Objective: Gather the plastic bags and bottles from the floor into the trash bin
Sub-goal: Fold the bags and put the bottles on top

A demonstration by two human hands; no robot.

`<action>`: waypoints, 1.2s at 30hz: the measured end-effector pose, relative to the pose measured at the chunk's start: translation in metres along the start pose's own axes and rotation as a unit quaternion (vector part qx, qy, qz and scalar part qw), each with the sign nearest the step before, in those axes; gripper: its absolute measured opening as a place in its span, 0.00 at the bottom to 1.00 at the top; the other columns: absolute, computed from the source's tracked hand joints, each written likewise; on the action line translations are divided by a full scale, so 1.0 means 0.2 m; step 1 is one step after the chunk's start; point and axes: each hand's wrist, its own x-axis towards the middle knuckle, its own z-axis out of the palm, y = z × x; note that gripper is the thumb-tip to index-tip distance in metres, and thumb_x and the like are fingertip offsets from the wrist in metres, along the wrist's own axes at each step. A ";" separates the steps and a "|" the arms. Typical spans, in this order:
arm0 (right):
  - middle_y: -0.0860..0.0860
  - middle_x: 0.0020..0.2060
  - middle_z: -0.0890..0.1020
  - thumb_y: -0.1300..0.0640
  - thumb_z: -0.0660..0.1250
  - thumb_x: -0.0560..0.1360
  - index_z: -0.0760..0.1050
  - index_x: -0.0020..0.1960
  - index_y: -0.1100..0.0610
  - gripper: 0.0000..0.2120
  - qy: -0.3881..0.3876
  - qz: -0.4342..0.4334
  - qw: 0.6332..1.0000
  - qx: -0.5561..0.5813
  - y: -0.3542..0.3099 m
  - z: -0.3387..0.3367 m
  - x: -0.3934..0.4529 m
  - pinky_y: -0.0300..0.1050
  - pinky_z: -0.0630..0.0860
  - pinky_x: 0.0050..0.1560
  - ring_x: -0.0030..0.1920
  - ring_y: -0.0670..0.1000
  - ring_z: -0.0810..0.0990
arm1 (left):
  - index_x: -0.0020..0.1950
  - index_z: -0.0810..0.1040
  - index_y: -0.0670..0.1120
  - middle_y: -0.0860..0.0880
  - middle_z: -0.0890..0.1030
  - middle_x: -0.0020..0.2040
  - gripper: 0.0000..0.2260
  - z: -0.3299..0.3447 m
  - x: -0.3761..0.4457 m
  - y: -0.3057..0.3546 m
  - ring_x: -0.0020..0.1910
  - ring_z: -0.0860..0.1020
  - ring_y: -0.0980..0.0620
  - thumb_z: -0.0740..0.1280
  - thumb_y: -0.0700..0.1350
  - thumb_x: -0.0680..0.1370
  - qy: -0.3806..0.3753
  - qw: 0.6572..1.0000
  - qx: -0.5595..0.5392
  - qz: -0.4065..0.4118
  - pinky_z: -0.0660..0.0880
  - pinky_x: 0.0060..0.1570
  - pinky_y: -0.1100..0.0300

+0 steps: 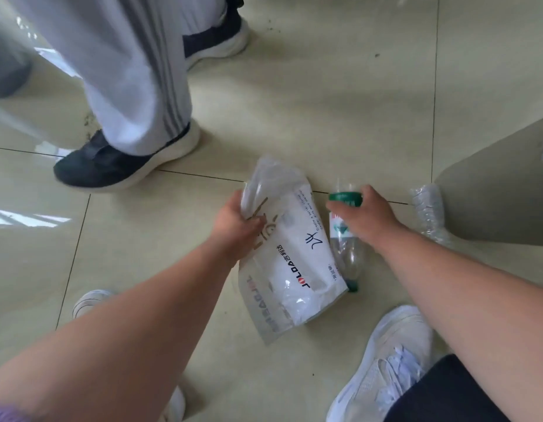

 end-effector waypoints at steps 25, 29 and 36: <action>0.61 0.66 0.75 0.51 0.67 0.75 0.76 0.68 0.56 0.23 0.180 0.046 0.958 -0.219 0.03 -0.27 0.08 0.55 0.72 0.66 0.67 0.65 0.74 | 0.75 0.71 0.49 0.46 0.84 0.55 0.36 0.06 -0.05 0.06 0.47 0.85 0.51 0.84 0.37 0.71 -0.104 0.987 -0.118 0.020 0.83 0.41 0.64; 0.61 0.67 0.68 0.51 0.67 0.74 0.63 0.74 0.49 0.30 0.095 0.103 0.910 -0.391 0.30 -0.37 0.05 0.58 0.72 0.65 0.65 0.67 0.73 | 0.75 0.71 0.47 0.47 0.84 0.54 0.36 0.04 -0.03 0.01 0.44 0.84 0.54 0.84 0.37 0.72 -0.091 0.991 -0.101 0.017 0.80 0.37 0.68; 0.62 0.73 0.67 0.45 0.75 0.70 0.47 0.83 0.43 0.51 0.142 0.138 0.972 -0.127 0.41 -0.31 -0.01 0.56 0.75 0.64 0.64 0.67 0.77 | 0.60 0.79 0.48 0.47 0.85 0.47 0.21 0.02 -0.02 -0.07 0.42 0.83 0.51 0.84 0.40 0.72 -0.066 0.996 -0.063 -0.007 0.79 0.34 0.66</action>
